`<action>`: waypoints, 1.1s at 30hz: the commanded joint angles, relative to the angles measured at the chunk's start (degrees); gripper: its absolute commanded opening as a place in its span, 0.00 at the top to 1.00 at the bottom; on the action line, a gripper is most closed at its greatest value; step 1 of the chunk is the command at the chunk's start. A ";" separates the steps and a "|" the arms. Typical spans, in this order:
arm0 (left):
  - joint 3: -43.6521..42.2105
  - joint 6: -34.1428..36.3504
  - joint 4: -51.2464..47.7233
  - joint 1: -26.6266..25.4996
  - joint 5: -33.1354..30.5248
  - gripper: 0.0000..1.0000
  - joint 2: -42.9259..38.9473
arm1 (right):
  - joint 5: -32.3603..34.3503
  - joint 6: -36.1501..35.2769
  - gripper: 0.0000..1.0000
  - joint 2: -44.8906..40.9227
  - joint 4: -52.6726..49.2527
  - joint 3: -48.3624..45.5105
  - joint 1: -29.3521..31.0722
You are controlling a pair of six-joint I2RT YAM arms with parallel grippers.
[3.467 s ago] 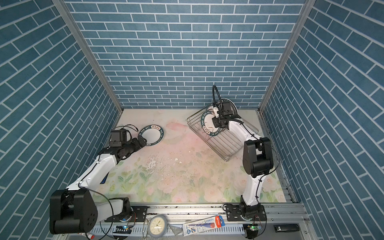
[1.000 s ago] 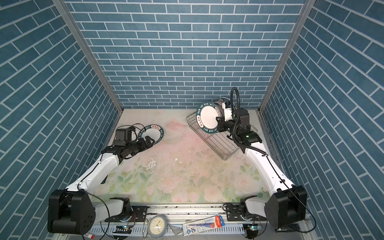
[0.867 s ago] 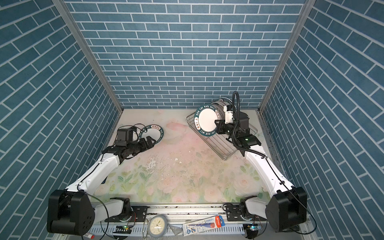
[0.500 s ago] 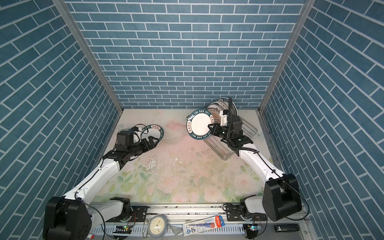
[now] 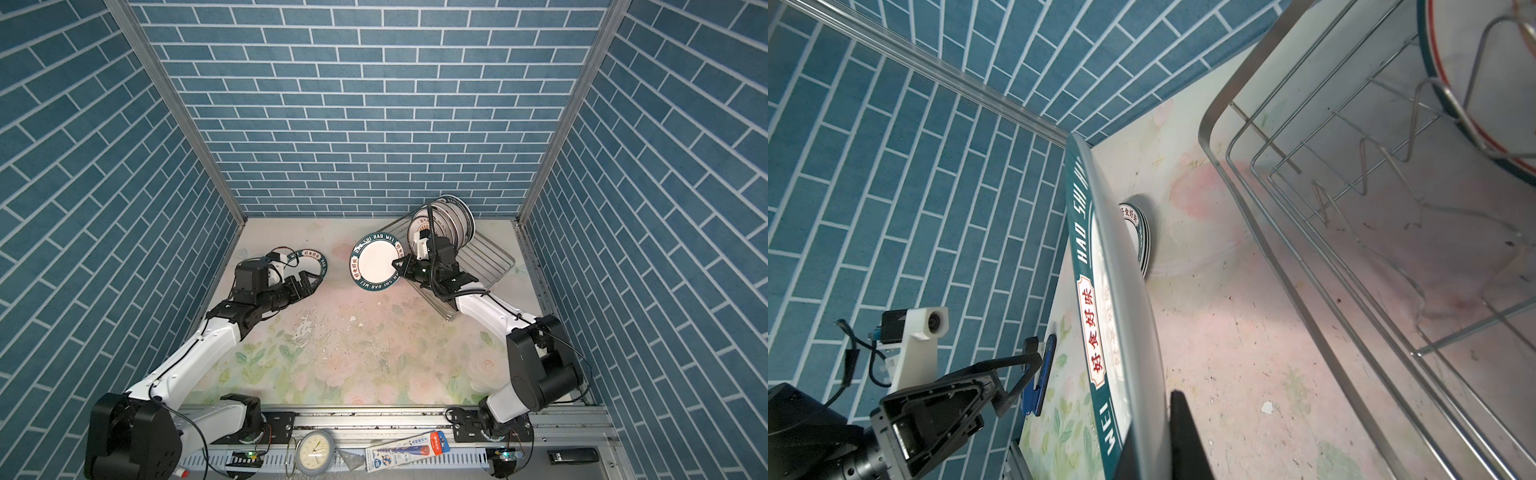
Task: Unload the plates from the dish rack
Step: 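Lift the green-rimmed plate out of the rack toward the left gripper with the right gripper, then close the left gripper on the plate rim held by the right gripper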
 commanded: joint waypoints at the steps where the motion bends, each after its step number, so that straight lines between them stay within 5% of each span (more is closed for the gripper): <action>1: -0.45 -0.72 2.05 -0.50 1.84 0.01 -0.34 | -1.44 3.48 1.00 0.32 5.95 0.58 0.75; 21: -0.81 -3.85 10.42 -1.45 6.36 0.04 5.73 | -6.39 10.88 1.00 6.59 12.94 2.74 4.89; 33: -0.72 -5.50 16.41 -1.54 9.10 0.28 9.20 | -9.44 16.01 1.00 8.76 14.73 4.01 6.31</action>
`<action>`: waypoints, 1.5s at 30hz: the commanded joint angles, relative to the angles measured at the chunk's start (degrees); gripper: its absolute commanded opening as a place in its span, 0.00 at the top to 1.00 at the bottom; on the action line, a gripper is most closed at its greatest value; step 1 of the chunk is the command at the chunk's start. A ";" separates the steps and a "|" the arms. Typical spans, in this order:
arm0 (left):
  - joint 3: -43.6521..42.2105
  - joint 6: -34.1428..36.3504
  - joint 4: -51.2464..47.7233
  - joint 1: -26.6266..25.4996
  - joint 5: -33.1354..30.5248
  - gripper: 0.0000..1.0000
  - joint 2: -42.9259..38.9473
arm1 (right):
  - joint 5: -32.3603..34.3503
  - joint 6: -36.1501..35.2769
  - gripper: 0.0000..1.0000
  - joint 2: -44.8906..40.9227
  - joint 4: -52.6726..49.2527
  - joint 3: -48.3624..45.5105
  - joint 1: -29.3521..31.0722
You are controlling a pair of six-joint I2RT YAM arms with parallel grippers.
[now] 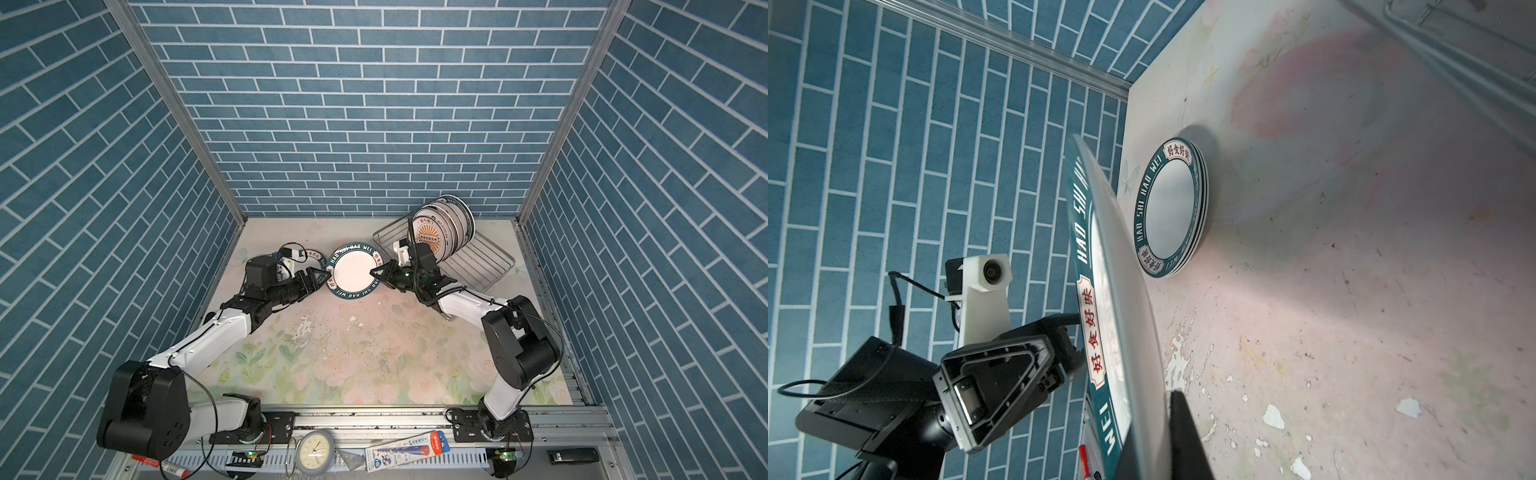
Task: Unload the plates from the dish rack
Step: 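Close the left gripper on the plate rim held by the right gripper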
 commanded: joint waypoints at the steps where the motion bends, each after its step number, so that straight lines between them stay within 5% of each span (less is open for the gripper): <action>1: -0.41 -0.84 3.42 -0.29 1.57 0.28 1.00 | -1.83 2.81 1.00 0.60 3.67 3.65 0.65; 9: -0.59 -2.22 6.60 -1.01 2.73 0.44 2.79 | -2.32 3.33 1.00 3.34 4.39 4.77 2.46; 26: -0.67 -3.13 8.38 -1.37 6.90 1.00 4.09 | -3.69 3.12 1.00 7.11 3.53 8.50 3.84; 28: -0.67 -2.99 8.25 -1.37 7.30 1.00 4.18 | -3.57 2.26 0.98 7.09 2.36 9.09 3.86; 35: -0.42 -2.97 6.50 -1.15 7.25 1.00 3.31 | -2.93 0.29 0.66 6.96 0.00 10.23 3.85; 45: 2.05 -1.22 -1.09 2.94 7.01 1.00 -1.13 | 2.52 -7.02 0.52 7.01 -12.29 13.69 3.74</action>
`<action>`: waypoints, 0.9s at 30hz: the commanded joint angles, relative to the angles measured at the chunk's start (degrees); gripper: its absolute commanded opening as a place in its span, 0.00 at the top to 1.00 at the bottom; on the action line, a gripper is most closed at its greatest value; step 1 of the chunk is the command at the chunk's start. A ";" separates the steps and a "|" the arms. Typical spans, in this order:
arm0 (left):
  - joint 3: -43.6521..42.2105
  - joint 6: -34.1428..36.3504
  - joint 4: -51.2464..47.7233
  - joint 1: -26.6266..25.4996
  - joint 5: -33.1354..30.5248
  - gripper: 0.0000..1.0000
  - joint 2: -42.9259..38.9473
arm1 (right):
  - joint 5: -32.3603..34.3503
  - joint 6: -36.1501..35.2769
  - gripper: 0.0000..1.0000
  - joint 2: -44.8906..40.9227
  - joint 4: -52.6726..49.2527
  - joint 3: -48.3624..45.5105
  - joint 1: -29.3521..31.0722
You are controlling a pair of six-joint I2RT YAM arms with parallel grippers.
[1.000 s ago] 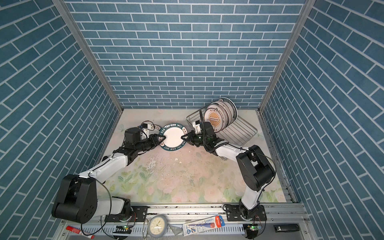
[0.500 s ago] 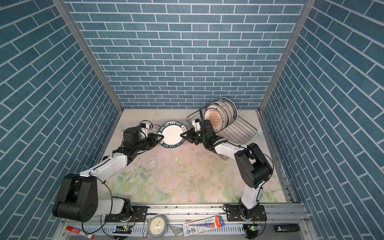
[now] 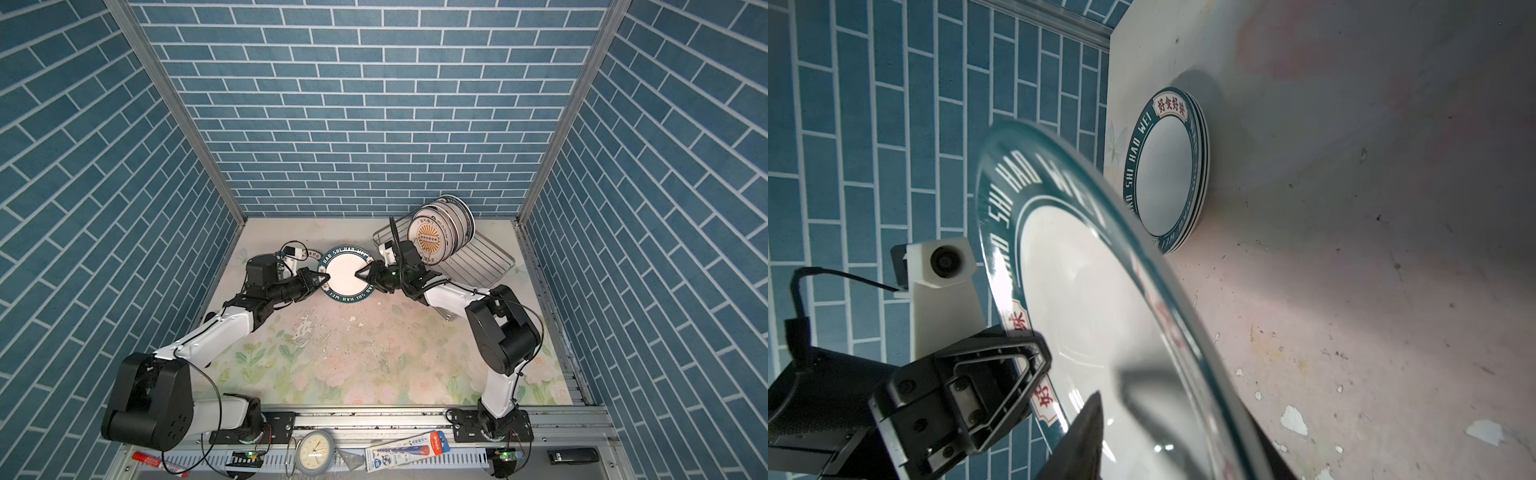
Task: Unload the plates from the dish rack
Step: 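Close the left gripper on the plate rim held by the right gripper, then open the right gripper and withdraw it to the rack while the left carries the plate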
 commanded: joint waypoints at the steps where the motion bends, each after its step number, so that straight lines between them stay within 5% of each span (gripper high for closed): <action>1: 2.15 2.93 -4.78 2.34 1.12 1.00 -2.94 | 4.08 -7.04 0.50 -0.47 -7.13 5.48 0.38; 15: 3.12 2.75 -5.70 11.91 4.65 1.00 -3.12 | 22.18 -25.05 0.38 -4.33 -33.67 15.17 -0.77; 18: 3.65 2.62 -5.36 14.19 5.20 1.00 -1.68 | 25.50 -28.38 0.02 -6.17 -38.19 16.96 -1.32; 27: 8.02 8.13 -14.01 17.22 -1.97 1.00 1.55 | 35.63 -33.90 0.01 -12.90 -46.76 17.88 -2.38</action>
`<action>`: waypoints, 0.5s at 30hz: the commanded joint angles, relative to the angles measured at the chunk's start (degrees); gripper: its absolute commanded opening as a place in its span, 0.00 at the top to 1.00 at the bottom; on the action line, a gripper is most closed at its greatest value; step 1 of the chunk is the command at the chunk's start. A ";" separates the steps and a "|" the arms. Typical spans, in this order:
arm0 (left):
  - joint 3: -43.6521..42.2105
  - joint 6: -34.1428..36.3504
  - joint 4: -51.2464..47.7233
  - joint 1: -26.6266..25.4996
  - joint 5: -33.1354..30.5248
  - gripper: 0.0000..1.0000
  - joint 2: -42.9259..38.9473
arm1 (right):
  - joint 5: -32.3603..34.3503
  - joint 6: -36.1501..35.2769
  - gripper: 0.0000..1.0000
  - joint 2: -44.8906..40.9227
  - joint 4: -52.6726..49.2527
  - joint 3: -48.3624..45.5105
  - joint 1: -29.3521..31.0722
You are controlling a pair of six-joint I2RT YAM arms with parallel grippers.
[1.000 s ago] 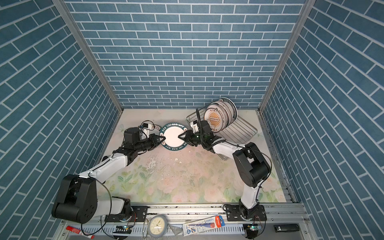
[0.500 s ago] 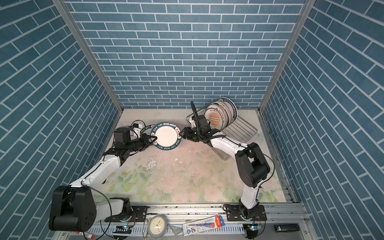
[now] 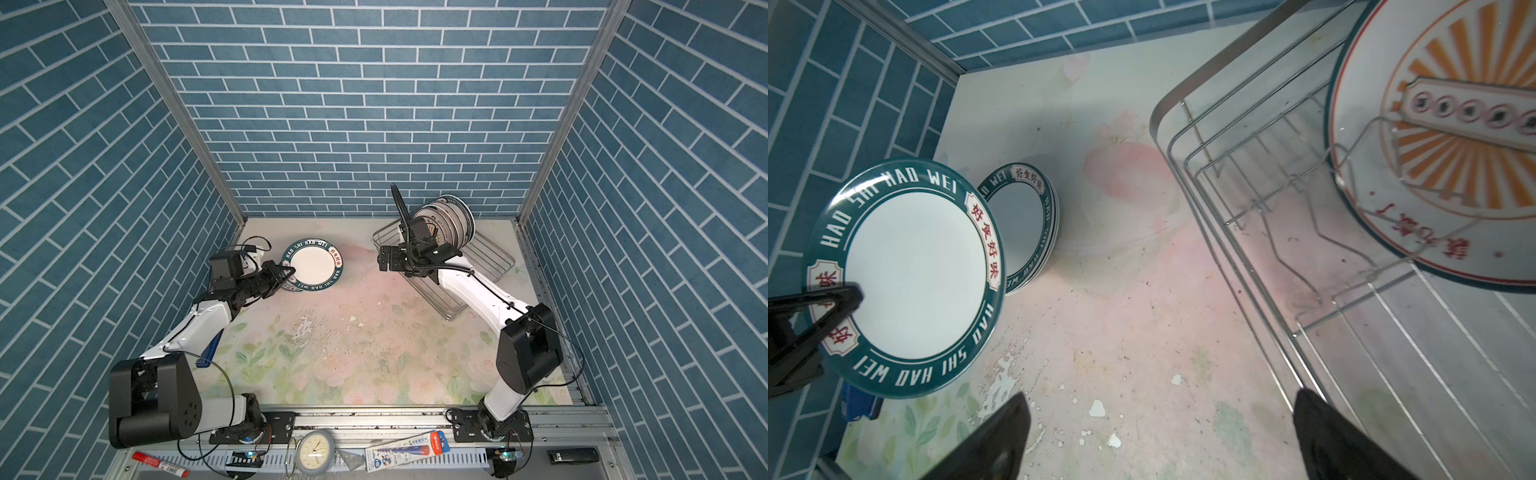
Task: Unload the plates from the dish rack
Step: 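Open the right gripper and withdraw it to the rack while the left carries the plate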
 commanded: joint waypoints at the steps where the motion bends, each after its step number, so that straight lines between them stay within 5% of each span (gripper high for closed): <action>1: 2.80 3.60 -3.27 0.55 -3.49 1.00 -0.01 | 7.32 -4.39 0.01 -3.24 -6.29 2.09 -0.15; 15: 6.51 5.20 -5.03 3.27 -7.75 1.00 8.59 | 8.09 -5.60 0.01 -9.49 -5.83 -3.43 -1.73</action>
